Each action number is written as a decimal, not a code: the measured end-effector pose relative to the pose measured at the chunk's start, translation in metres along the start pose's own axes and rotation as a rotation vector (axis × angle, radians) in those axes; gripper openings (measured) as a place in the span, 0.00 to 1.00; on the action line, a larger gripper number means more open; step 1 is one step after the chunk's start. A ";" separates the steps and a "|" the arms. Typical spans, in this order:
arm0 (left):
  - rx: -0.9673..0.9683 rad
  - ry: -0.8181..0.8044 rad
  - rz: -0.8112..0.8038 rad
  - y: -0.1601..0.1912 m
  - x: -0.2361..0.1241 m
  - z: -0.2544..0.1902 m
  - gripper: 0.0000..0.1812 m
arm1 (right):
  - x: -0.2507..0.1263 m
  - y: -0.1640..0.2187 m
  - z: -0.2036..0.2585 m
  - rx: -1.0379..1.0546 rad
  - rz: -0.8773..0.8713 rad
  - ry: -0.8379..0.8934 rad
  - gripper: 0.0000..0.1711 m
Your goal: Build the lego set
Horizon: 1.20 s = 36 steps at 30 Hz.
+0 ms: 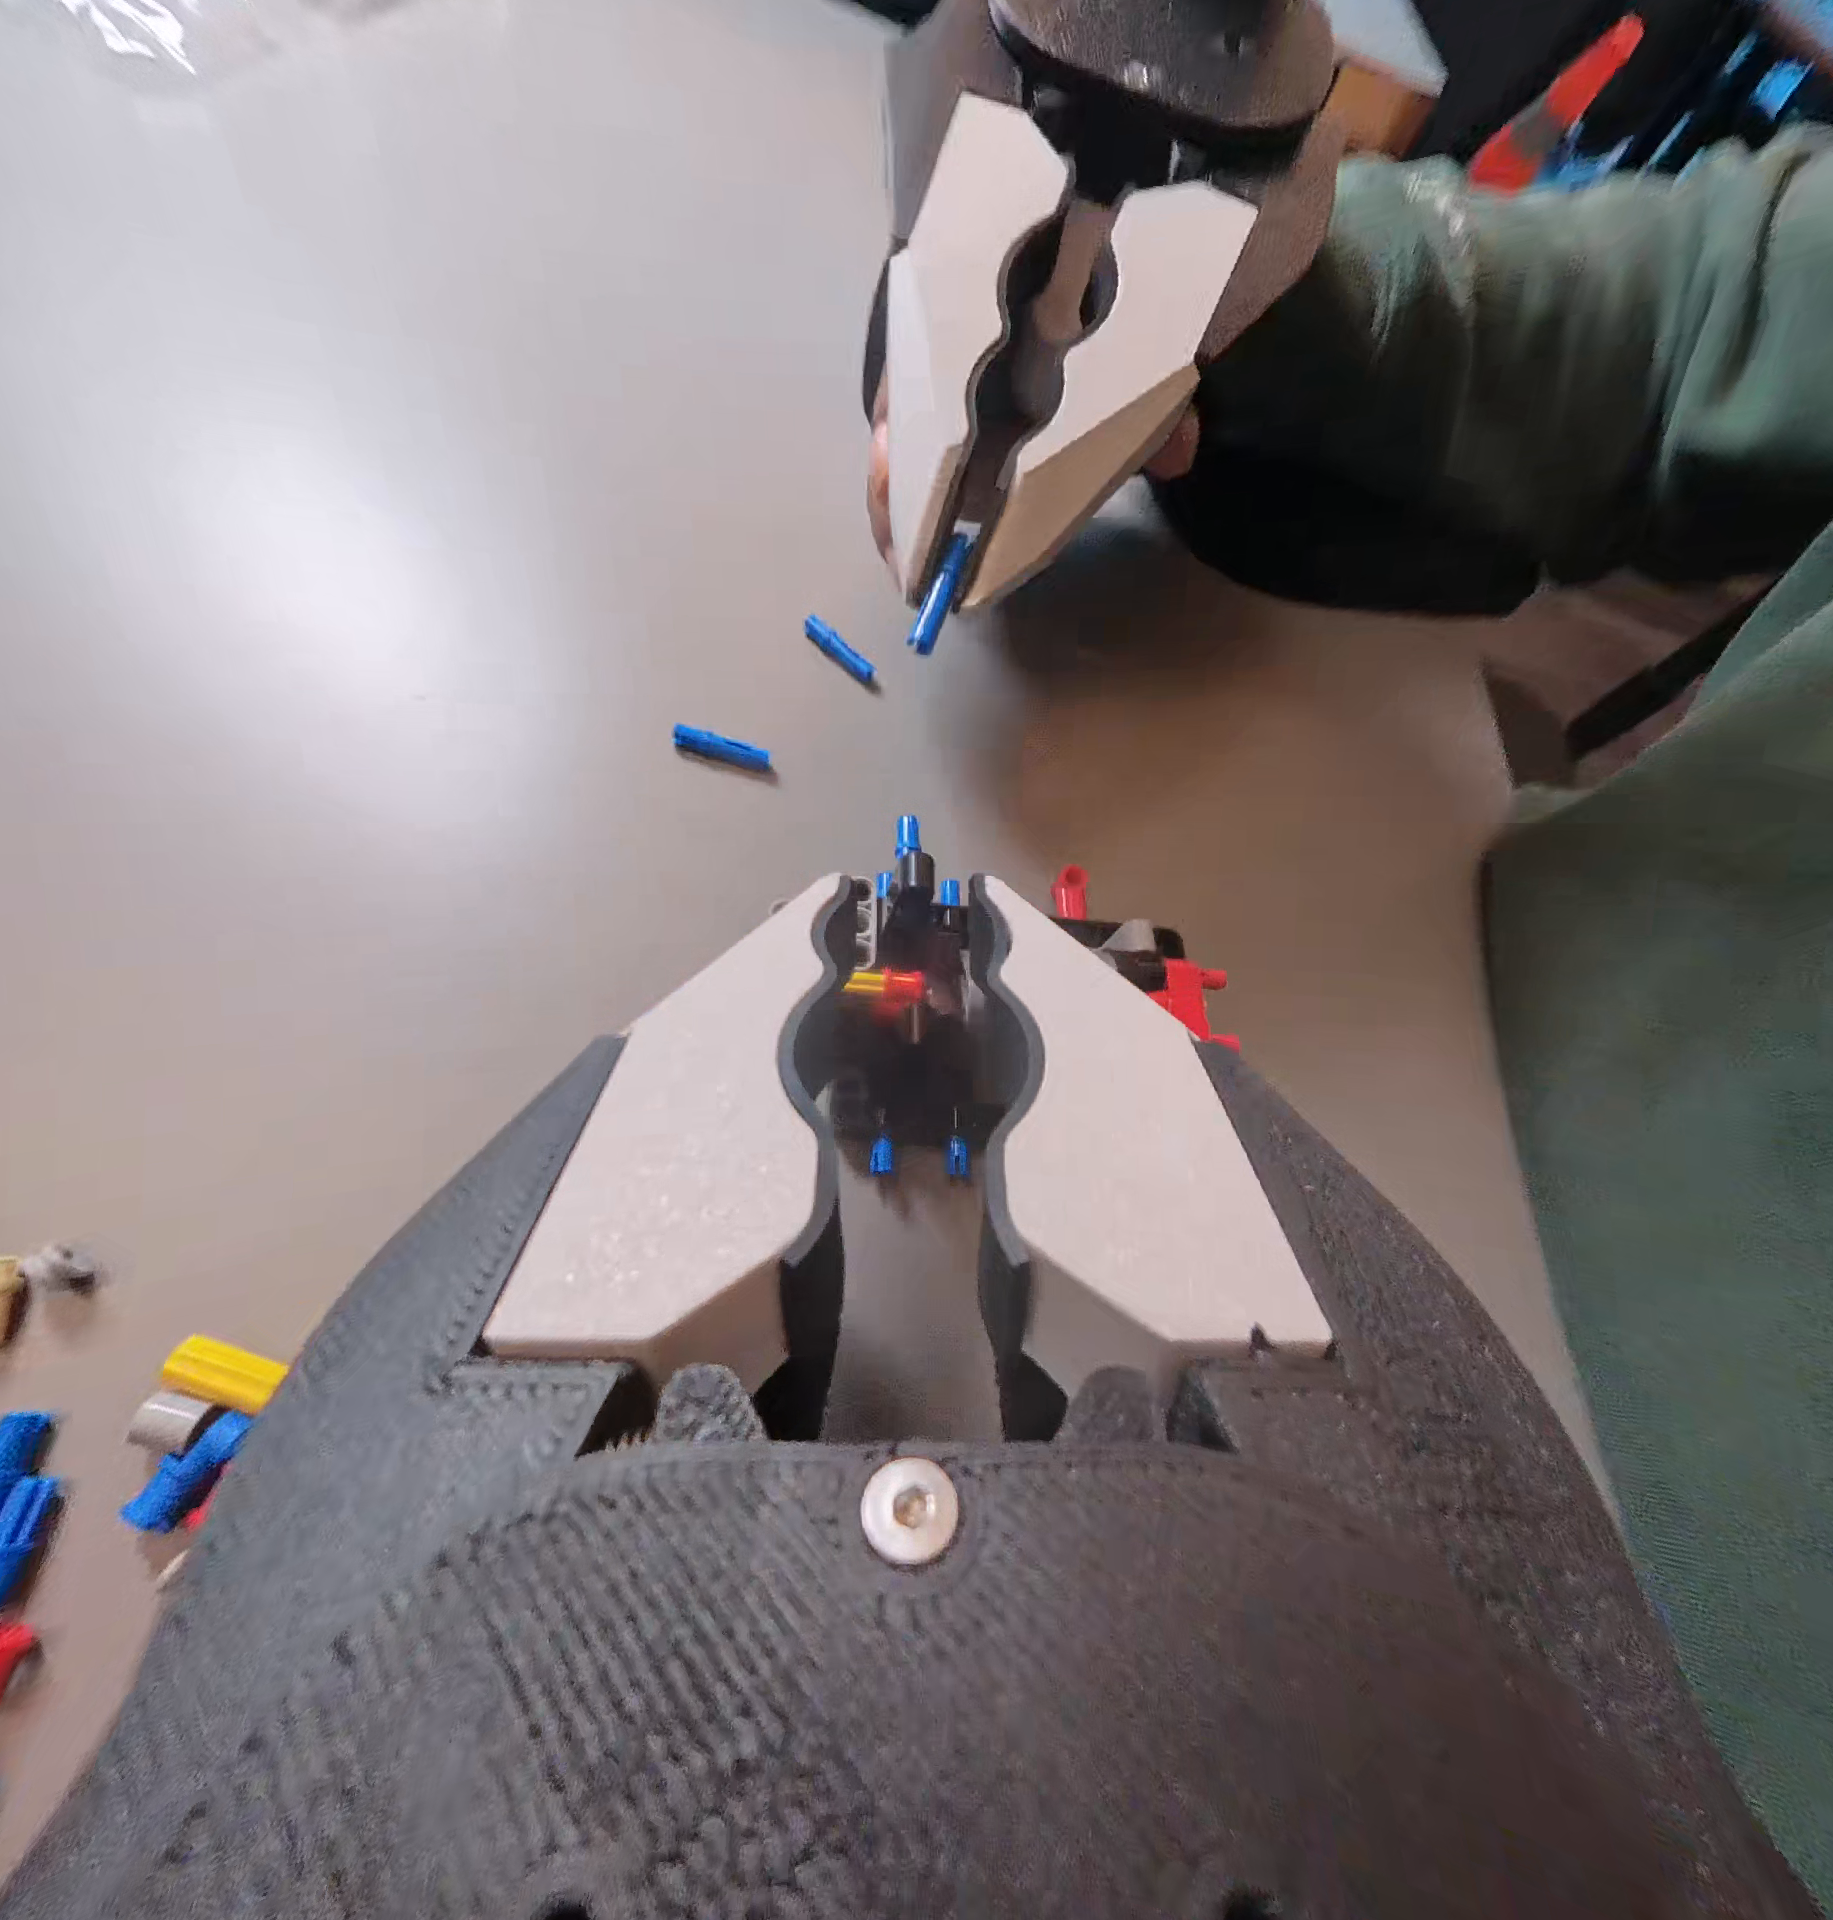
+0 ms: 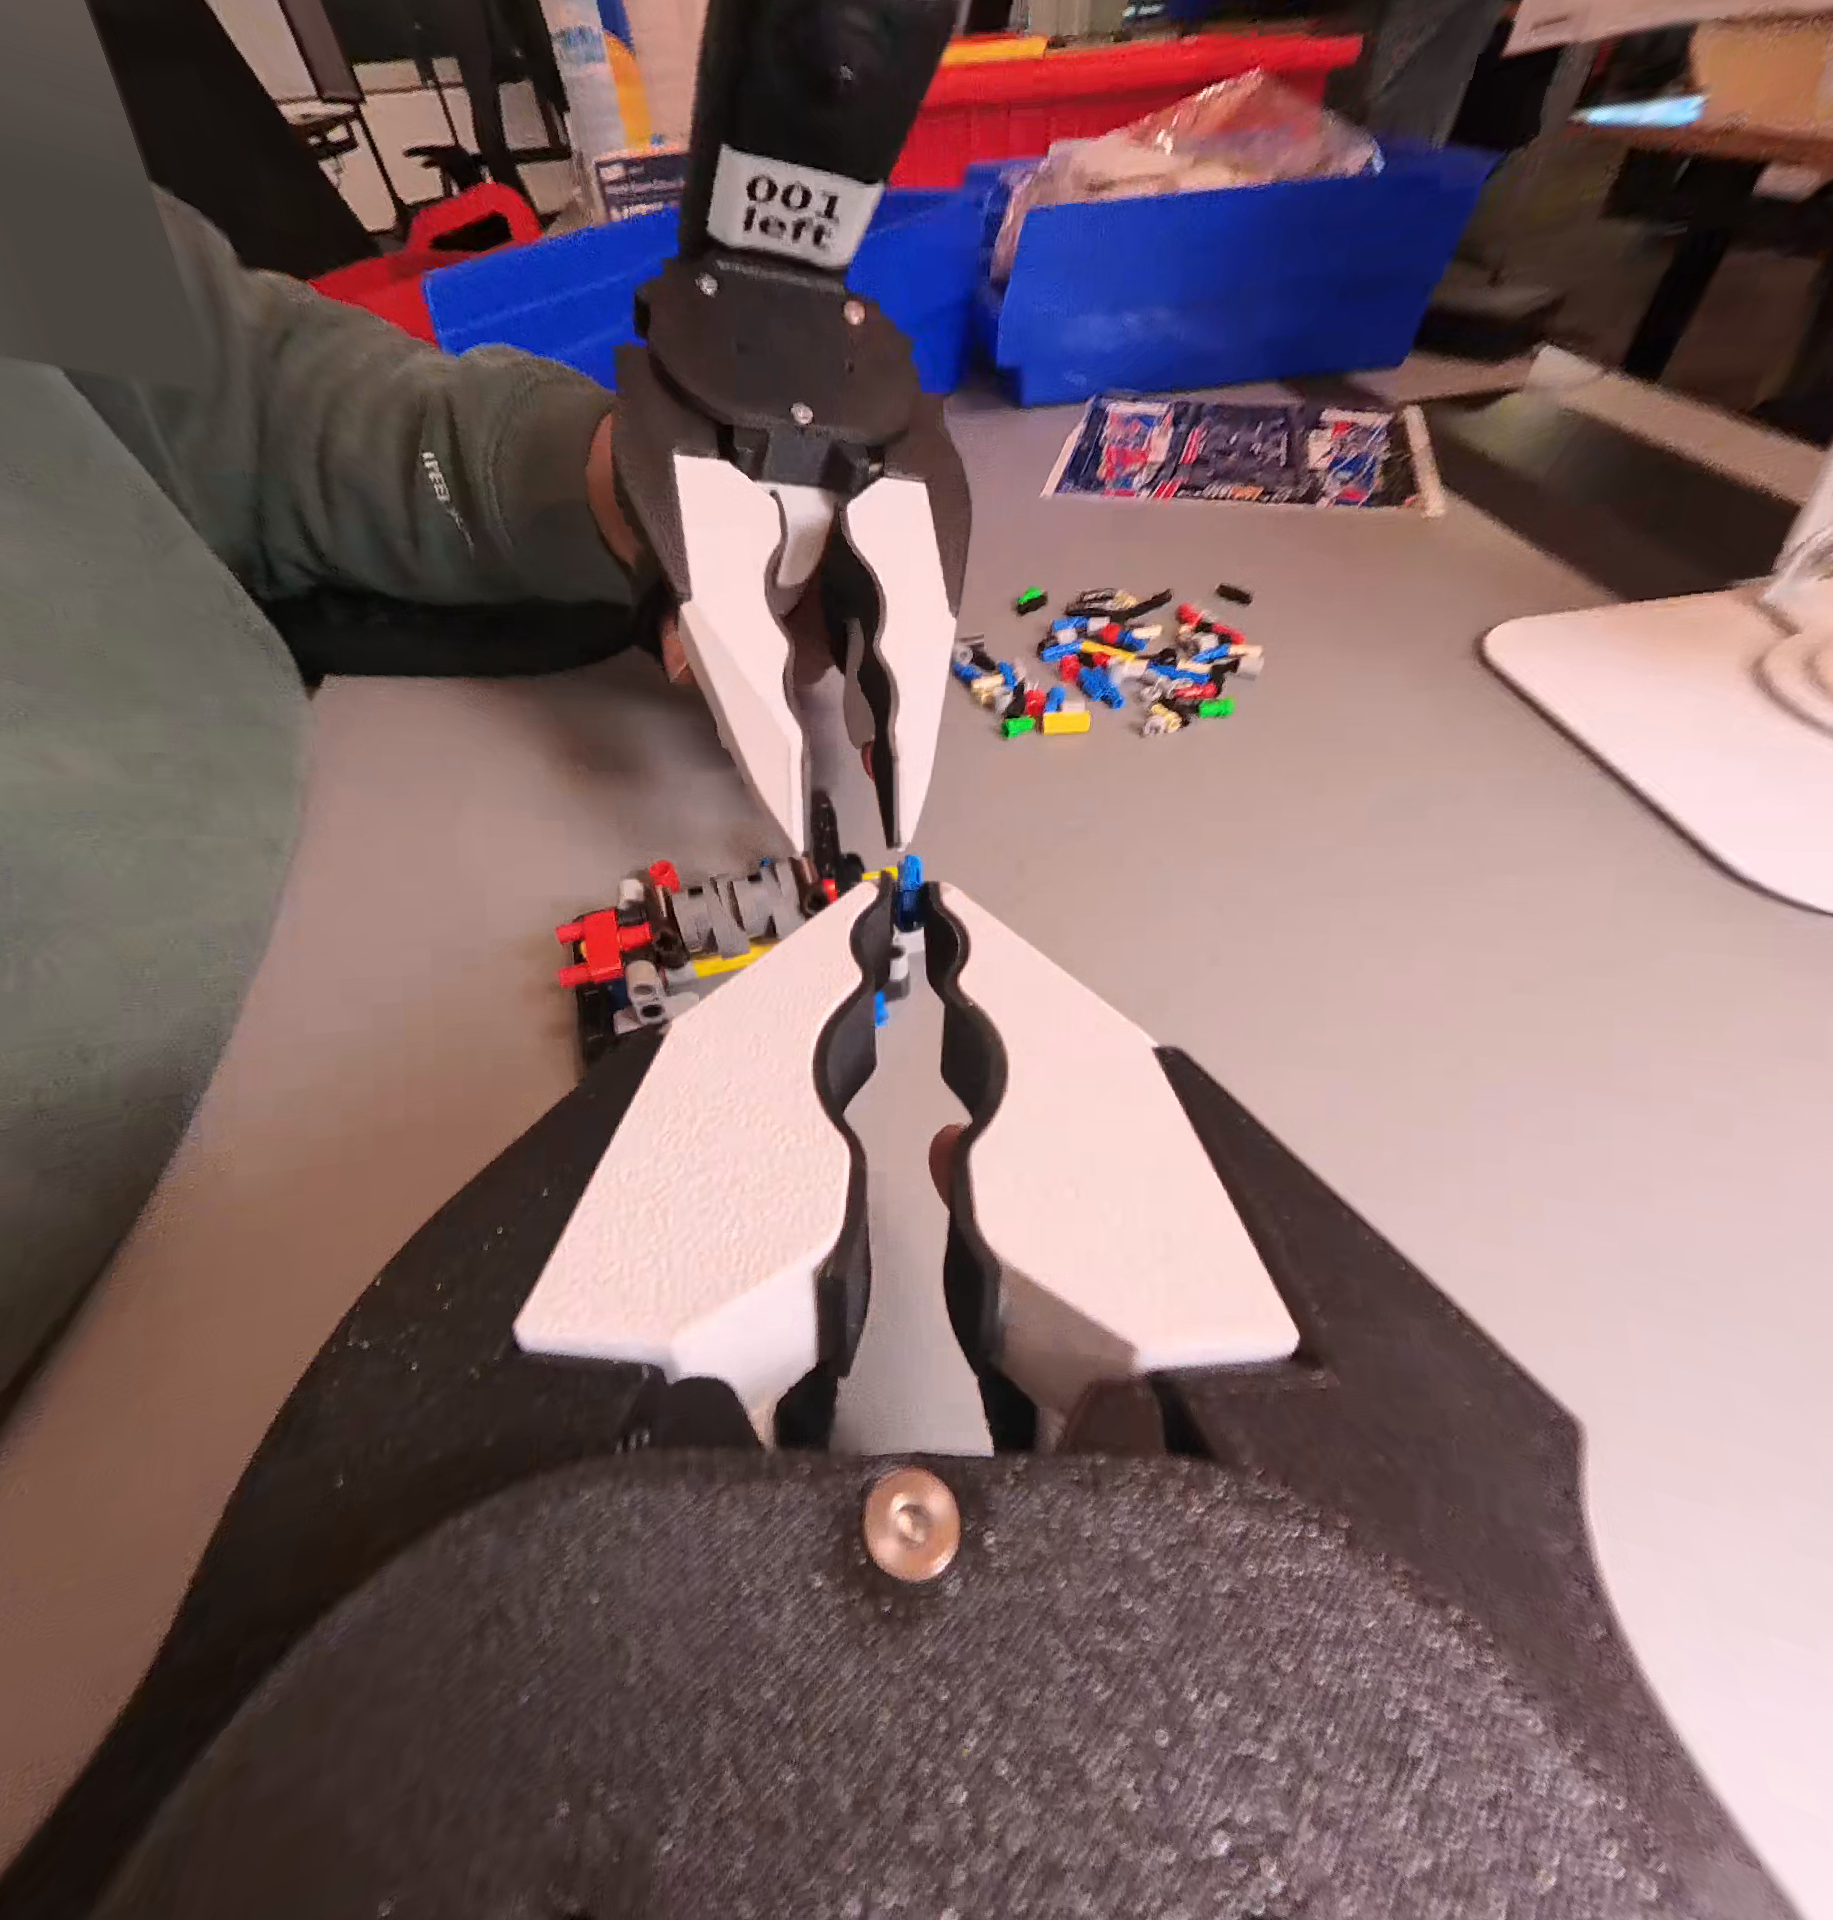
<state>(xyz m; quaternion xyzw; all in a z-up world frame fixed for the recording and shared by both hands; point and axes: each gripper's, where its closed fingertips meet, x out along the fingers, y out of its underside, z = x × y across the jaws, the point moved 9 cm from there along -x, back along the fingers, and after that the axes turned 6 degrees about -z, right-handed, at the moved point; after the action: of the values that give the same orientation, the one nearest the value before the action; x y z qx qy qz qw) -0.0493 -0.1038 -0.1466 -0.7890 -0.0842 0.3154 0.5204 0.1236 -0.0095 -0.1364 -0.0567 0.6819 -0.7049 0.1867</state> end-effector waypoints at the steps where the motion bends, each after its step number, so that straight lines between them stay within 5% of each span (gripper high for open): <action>1: 0.024 -0.015 0.028 0.001 0.004 -0.002 0.10 | 0.003 0.003 0.001 0.005 0.013 -0.018 0.02; 9: 0.175 -0.071 0.065 0.005 0.017 -0.007 0.03 | 0.004 0.004 0.006 -0.009 0.020 -0.039 0.02; 18: 0.193 0.055 -0.163 -0.005 0.008 -0.014 0.03 | 0.007 -0.006 0.022 -0.078 0.025 -0.064 0.02; 36: 0.233 0.030 -0.099 -0.004 0.014 -0.021 0.03 | 0.012 -0.003 0.025 -0.093 0.051 -0.057 0.02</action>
<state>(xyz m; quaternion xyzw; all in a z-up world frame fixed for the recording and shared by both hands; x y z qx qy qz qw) -0.0248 -0.1120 -0.1438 -0.7227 -0.0781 0.2854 0.6246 0.1201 -0.0372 -0.1337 -0.0683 0.7095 -0.6656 0.2210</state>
